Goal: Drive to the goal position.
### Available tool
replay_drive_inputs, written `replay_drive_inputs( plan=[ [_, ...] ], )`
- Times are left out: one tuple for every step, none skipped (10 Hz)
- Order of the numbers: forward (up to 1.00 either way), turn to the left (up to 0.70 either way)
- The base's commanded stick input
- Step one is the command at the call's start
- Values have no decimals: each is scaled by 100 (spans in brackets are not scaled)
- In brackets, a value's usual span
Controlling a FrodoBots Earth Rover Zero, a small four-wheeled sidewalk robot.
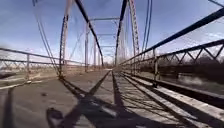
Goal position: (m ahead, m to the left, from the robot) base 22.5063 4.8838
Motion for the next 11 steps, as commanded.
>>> replay_drive_inputs(
  plan=[
    [100,0],
    [100,0],
    [100,0],
    [100,0],
    [100,0],
    [100,0],
    [100,0],
    [100,0],
    [100,0],
    [100,0],
    [100,0]
  ],
)
